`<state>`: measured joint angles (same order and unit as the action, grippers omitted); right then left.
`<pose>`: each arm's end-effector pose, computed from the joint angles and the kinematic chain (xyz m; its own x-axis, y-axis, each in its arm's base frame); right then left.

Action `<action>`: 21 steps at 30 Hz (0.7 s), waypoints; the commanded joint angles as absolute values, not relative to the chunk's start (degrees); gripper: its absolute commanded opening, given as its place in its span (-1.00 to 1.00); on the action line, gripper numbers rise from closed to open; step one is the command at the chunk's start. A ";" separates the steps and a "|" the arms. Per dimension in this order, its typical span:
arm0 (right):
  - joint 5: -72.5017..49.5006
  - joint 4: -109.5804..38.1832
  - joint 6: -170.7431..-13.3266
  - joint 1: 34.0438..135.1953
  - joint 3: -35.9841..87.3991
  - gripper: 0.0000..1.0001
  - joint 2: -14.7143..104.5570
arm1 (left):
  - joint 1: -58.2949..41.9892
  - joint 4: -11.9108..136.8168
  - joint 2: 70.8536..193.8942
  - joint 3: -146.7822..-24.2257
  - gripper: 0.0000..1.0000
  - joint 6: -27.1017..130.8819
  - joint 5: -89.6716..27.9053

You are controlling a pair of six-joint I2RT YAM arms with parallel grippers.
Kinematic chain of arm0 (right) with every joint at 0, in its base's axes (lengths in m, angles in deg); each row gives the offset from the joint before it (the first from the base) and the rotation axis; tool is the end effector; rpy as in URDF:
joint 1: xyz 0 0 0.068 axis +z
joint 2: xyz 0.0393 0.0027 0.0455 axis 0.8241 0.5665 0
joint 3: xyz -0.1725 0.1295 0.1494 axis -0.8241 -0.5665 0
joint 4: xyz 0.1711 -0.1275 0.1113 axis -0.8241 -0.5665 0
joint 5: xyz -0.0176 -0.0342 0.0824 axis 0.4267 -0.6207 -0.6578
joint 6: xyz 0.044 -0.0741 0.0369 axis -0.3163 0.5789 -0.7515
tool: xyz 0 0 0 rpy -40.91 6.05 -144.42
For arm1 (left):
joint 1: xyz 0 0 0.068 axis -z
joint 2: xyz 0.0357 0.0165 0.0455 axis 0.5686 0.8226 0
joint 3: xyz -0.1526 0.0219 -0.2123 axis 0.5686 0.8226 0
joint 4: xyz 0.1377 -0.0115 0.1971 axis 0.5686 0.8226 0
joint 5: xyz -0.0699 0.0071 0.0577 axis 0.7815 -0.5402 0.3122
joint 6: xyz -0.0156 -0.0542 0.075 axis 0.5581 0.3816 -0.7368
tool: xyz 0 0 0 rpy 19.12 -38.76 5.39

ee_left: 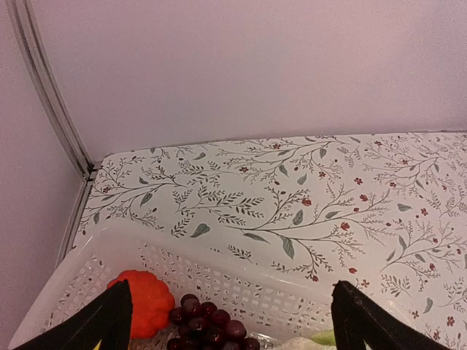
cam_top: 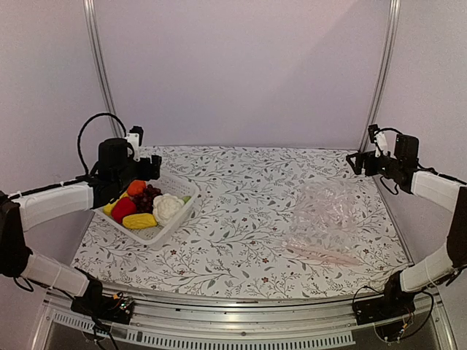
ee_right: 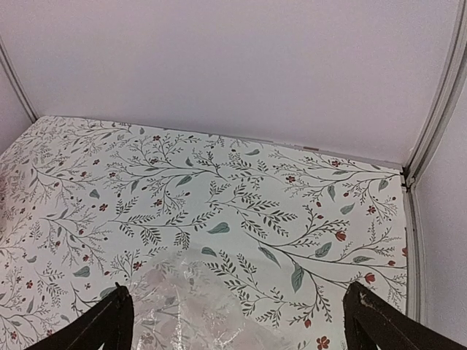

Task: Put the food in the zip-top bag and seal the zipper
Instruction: Adjust the bin at the corner of the board.

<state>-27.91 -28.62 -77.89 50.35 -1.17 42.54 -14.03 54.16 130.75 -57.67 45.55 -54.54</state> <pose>0.3338 0.0045 0.2424 -0.3563 -0.0849 -0.9305 -0.3387 0.9399 0.0439 0.3072 -0.0916 0.2485 -0.3137 0.0239 -0.9492 0.0764 0.9971 -0.0001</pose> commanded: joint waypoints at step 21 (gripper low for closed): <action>-48.00 -36.40 -71.44 50.48 1.21 0.76 36.48 | -5.69 90.28 150.33 -85.94 0.60 73.89 -58.81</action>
